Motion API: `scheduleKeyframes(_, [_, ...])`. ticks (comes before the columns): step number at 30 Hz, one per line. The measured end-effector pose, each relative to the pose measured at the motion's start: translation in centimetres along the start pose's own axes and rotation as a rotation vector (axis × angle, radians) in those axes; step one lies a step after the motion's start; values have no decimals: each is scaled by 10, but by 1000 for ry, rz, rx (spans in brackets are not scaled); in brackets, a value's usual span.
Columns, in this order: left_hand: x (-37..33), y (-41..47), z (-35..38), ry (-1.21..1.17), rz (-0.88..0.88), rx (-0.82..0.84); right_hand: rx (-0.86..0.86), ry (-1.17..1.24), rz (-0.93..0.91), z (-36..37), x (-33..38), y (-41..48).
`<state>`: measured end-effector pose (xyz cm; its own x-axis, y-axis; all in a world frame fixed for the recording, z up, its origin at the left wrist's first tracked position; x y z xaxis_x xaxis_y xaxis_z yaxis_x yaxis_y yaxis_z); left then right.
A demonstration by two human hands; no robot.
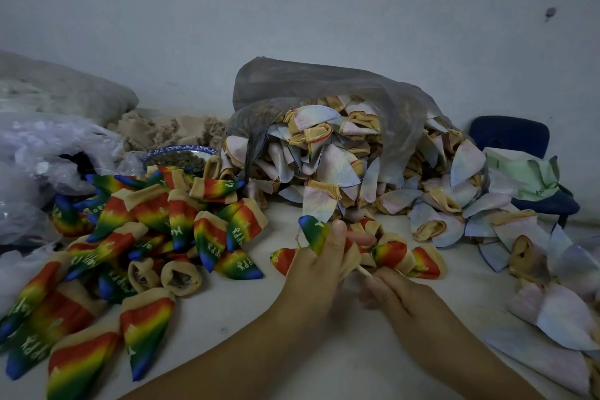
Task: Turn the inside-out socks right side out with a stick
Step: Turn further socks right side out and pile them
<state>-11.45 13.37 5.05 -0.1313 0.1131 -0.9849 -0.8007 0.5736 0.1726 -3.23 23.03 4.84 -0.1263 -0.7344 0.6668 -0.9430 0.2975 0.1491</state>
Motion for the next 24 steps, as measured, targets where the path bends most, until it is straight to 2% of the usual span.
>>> scheduleKeyframes(9, [-13, 6, 5, -73, 144, 11, -113, 125, -47, 11, 24, -3])
scheduleKeyframes(16, [1, 4, -3, -55, 120, -46, -75, 0, -29, 8, 13, -3])
scheduleKeyframes(21, [5, 6, -5, -77, 129, 5, -77, -109, -62, 1, 10, 0])
scheduleKeyframes(24, [12, 9, -13, -72, 106, -59, -119, -182, -66, -8, 3, 1])
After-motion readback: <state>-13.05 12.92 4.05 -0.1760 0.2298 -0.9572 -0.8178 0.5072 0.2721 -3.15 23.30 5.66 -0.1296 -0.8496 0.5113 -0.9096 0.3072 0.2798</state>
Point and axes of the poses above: each hand's wrist, its own y-axis towards the middle knuckle, its own z-axis out of the palm, x = y × z, the point moved 10 cm from there along y, towards the middle knuckle, and after that the axes turned 2 degrees about z, right-handed, at the moved point
